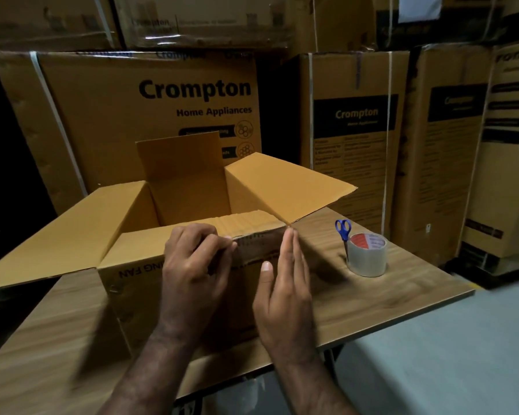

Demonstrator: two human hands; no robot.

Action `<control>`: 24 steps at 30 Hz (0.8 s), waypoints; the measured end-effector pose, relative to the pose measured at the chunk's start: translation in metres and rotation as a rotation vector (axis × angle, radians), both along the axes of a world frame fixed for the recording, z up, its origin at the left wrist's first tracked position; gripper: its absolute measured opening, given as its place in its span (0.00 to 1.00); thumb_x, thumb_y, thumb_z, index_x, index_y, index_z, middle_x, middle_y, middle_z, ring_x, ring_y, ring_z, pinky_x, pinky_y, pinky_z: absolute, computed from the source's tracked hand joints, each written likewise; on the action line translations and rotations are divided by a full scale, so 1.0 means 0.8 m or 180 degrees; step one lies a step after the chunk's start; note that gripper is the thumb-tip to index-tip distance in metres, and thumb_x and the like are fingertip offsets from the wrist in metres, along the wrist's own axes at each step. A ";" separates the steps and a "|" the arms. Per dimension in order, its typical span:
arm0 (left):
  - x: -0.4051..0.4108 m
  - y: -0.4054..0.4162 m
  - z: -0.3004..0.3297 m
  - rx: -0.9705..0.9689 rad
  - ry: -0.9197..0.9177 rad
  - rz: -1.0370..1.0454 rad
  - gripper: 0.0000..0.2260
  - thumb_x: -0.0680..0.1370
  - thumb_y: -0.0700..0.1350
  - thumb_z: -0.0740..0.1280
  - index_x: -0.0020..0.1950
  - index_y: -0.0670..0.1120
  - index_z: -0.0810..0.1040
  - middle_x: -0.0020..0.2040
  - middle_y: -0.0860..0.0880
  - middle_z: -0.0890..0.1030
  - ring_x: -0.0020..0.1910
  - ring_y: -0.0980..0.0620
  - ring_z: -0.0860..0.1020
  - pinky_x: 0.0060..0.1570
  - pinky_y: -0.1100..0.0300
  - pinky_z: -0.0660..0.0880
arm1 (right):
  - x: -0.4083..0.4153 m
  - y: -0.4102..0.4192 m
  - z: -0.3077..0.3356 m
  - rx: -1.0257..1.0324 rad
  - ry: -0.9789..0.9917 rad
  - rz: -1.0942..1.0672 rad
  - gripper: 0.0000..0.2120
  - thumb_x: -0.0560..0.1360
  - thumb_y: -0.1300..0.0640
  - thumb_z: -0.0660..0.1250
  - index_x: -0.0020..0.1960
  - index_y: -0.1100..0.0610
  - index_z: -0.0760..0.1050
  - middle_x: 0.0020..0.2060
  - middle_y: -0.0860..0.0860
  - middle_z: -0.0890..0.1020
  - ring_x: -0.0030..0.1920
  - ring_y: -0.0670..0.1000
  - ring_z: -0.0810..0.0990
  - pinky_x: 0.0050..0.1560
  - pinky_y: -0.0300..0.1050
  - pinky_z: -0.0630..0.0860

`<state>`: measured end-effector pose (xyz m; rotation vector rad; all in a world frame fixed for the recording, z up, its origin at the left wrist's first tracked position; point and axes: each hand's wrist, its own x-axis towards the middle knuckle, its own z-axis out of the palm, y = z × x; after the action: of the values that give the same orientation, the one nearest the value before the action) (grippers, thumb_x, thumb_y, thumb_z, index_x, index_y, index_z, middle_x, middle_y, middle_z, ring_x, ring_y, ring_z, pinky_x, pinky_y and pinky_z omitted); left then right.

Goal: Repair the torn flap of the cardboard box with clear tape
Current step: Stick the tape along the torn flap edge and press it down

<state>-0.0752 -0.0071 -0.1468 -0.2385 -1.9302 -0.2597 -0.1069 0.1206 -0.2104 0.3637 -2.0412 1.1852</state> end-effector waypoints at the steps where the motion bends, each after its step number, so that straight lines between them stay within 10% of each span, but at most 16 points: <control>1: 0.001 0.000 0.000 0.0007 0.0003 -0.0006 0.08 0.77 0.44 0.70 0.47 0.39 0.83 0.49 0.42 0.80 0.50 0.48 0.73 0.44 0.51 0.76 | 0.003 0.004 -0.006 0.0114 -0.0041 -0.0017 0.31 0.84 0.45 0.49 0.83 0.52 0.47 0.82 0.50 0.57 0.79 0.46 0.56 0.77 0.46 0.62; 15: -0.001 -0.002 -0.003 -0.0155 0.0061 0.0057 0.08 0.78 0.43 0.69 0.49 0.38 0.83 0.50 0.41 0.80 0.50 0.47 0.74 0.45 0.51 0.78 | -0.016 0.022 0.013 0.2211 0.0640 -0.0004 0.33 0.84 0.41 0.46 0.84 0.54 0.44 0.84 0.51 0.45 0.83 0.50 0.44 0.78 0.61 0.53; 24: 0.011 -0.011 -0.006 -0.0408 -0.0028 0.0148 0.12 0.80 0.44 0.64 0.57 0.39 0.83 0.55 0.41 0.80 0.54 0.47 0.75 0.49 0.50 0.80 | -0.006 0.042 -0.013 0.2145 0.0366 -0.0544 0.37 0.82 0.39 0.51 0.83 0.54 0.44 0.84 0.51 0.45 0.83 0.51 0.48 0.77 0.66 0.49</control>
<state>-0.0667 -0.0162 -0.1519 -0.2770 -1.9608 -0.1065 -0.1117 0.1543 -0.2210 0.5454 -2.2693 0.3369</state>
